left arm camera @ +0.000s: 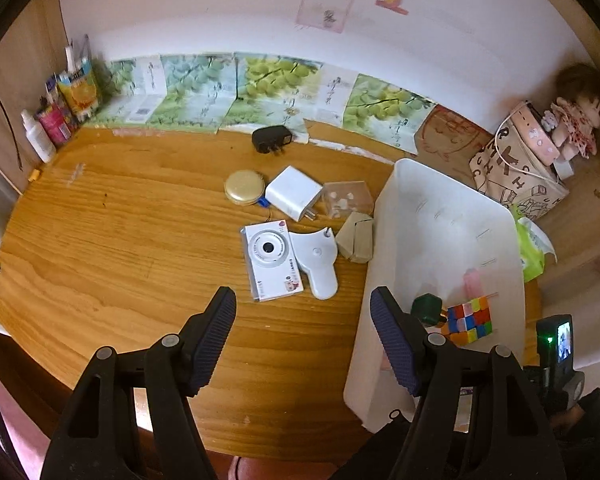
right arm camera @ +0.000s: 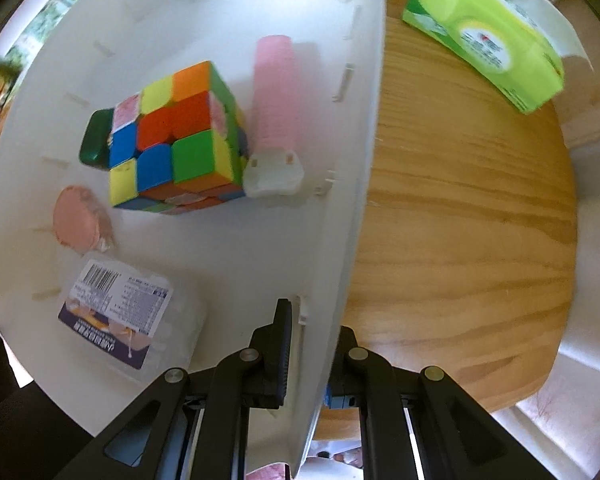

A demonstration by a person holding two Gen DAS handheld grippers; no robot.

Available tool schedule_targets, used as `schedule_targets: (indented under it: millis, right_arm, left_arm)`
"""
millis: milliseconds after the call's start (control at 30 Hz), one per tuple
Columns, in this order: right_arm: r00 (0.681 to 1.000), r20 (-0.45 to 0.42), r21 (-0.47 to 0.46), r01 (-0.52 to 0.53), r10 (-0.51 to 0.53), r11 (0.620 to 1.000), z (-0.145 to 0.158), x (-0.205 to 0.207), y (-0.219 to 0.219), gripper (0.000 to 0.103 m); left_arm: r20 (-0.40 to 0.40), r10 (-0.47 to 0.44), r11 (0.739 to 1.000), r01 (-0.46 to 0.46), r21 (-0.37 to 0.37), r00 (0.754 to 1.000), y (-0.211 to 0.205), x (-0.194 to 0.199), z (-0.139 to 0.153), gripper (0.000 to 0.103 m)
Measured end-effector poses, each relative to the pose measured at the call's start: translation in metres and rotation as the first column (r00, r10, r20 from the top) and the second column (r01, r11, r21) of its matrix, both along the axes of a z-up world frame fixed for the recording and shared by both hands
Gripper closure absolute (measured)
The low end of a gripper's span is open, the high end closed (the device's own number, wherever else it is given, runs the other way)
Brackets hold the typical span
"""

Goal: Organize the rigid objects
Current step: 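Move the left gripper to the white toy device and grasp it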

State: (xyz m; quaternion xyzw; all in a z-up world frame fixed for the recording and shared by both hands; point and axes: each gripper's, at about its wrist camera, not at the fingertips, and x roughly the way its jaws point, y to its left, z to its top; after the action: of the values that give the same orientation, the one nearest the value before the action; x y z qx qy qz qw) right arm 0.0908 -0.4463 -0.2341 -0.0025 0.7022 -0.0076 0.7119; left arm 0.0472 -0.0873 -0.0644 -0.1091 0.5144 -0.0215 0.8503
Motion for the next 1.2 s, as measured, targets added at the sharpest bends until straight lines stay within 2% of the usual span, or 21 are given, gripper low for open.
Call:
schedule_targets:
  millis: [300,500,767,1200]
  right_arm:
    - [0.99,-0.003,-0.022,0.139,-0.139,0.99,0.0,-0.004,-0.01,0.091]
    - [0.98,-0.011,-0.035,0.2,-0.201,0.979,-0.002,-0.003,-0.014,0.091]
    - [0.966,-0.031,-0.057,0.256,-0.258,0.965,0.004,0.006,-0.017,0.091]
    - [0.951,-0.062,-0.066,0.298,-0.302,0.952,0.006,0.019,-0.038,0.091]
  left_arm:
    - [-0.128,-0.08,0.993,0.068,-0.093,0.989,0.027,0.028,-0.04,0.03]
    - [-0.243,-0.125,0.987,0.096,-0.127,0.962,0.03,0.053,-0.076,0.03]
    - [-0.398,-0.11,0.99,0.064,-0.126,0.911,0.03,0.083,-0.119,0.03]
    - [-0.462,-0.115,0.993,0.082,-0.09,0.879,0.011,0.106,-0.142,0.03]
